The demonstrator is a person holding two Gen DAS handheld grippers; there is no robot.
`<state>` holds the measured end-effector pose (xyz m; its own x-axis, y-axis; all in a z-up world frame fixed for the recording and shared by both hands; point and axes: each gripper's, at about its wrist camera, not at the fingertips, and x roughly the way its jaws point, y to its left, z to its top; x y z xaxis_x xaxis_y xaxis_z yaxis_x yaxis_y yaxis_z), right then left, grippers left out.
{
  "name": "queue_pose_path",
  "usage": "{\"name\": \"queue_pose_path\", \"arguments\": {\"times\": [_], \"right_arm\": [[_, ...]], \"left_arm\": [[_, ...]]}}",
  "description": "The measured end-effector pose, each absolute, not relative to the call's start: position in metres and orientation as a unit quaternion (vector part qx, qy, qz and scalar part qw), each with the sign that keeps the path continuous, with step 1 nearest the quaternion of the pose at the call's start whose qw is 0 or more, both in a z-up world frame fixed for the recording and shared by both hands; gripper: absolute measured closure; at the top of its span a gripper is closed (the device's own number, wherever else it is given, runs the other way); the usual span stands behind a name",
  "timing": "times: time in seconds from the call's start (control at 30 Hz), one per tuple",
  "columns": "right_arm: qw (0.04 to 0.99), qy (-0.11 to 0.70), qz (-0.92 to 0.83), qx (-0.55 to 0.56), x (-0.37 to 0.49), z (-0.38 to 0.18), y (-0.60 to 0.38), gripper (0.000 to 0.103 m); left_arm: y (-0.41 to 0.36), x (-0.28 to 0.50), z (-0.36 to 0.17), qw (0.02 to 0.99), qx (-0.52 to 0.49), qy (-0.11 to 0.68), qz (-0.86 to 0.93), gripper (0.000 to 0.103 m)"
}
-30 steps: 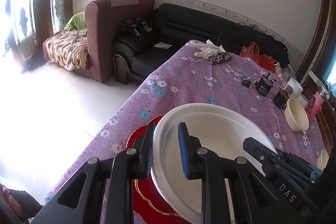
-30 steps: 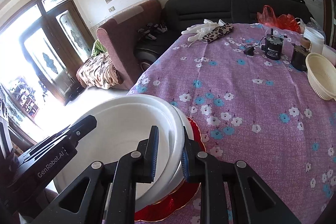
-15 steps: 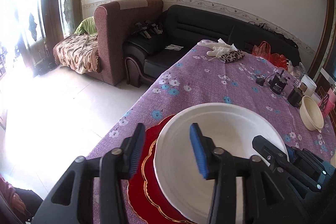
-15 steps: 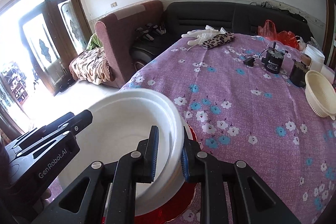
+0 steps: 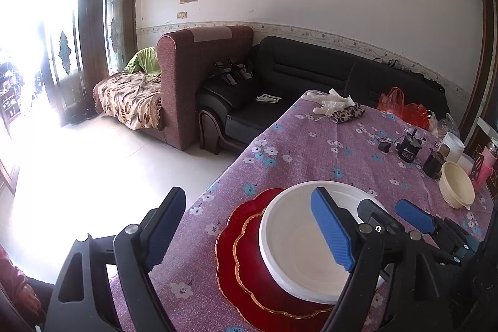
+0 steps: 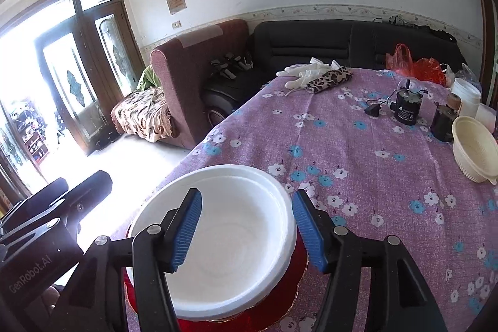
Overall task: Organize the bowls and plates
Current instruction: 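Open both tools and withdraw them from the stack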
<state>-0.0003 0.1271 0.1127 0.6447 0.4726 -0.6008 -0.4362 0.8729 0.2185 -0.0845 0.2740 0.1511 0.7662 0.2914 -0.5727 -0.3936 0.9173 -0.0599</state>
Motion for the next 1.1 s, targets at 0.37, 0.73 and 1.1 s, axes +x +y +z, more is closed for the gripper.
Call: {"name": "queue_pose_path", "arguments": {"times": [0.37, 0.73, 1.1], "right_arm": [[0.915, 0.323, 0.240, 0.042, -0.022, 0.129, 0.101, 0.036], [0.920, 0.320, 0.217, 0.065, -0.046, 0.127, 0.045, 0.032], [0.926, 0.317, 0.170, 0.115, -0.060, 0.120, -0.041, 0.031]], "left_arm": [[0.251, -0.113, 0.171, 0.940, -0.050, 0.273, 0.196, 0.021], [0.207, -0.123, 0.181, 0.948, -0.017, 0.268, 0.171, 0.020], [0.134, -0.119, 0.180, 0.953, 0.040, 0.270, 0.129, 0.018]]}}
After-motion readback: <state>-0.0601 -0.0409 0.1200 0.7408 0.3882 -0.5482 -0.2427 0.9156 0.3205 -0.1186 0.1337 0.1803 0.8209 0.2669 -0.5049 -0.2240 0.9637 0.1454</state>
